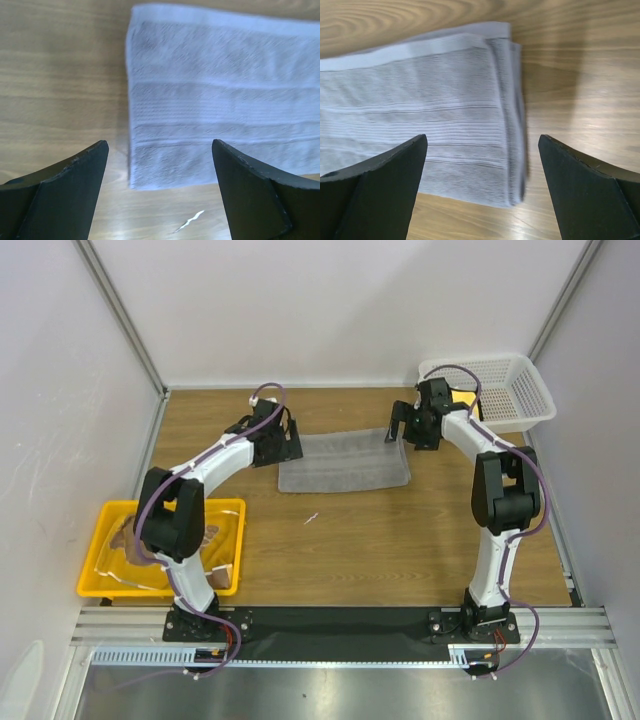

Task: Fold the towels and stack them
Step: Fold the towel

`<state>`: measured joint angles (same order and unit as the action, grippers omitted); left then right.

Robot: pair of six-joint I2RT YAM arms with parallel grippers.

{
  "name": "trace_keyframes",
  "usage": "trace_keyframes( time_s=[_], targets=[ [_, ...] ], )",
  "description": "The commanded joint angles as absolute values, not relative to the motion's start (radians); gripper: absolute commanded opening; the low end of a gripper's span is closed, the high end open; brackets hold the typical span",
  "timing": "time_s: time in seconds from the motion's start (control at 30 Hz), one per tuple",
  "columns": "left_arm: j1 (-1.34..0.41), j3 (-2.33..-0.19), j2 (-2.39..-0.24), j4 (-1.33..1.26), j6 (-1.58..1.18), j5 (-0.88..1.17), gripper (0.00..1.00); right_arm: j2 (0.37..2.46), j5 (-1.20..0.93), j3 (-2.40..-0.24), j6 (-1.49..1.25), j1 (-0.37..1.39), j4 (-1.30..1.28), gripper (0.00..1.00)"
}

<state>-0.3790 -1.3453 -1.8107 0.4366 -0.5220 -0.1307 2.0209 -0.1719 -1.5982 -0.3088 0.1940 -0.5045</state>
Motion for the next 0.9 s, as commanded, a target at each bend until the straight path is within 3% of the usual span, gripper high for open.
trace_keyframes(
  time_s=[0.0, 0.87],
  targets=[
    [-0.351, -1.338, -1.730, 0.431, -0.434, -0.131, 0.91, 1.985, -0.120, -1.591, -0.265, 0.193, -0.480, 1.00],
    [-0.253, -1.292, -1.775, 0.312, -0.405, 0.084, 0.97, 2.037, -0.045, -1.592, -0.318, 0.221, -0.503, 1.00]
  ],
)
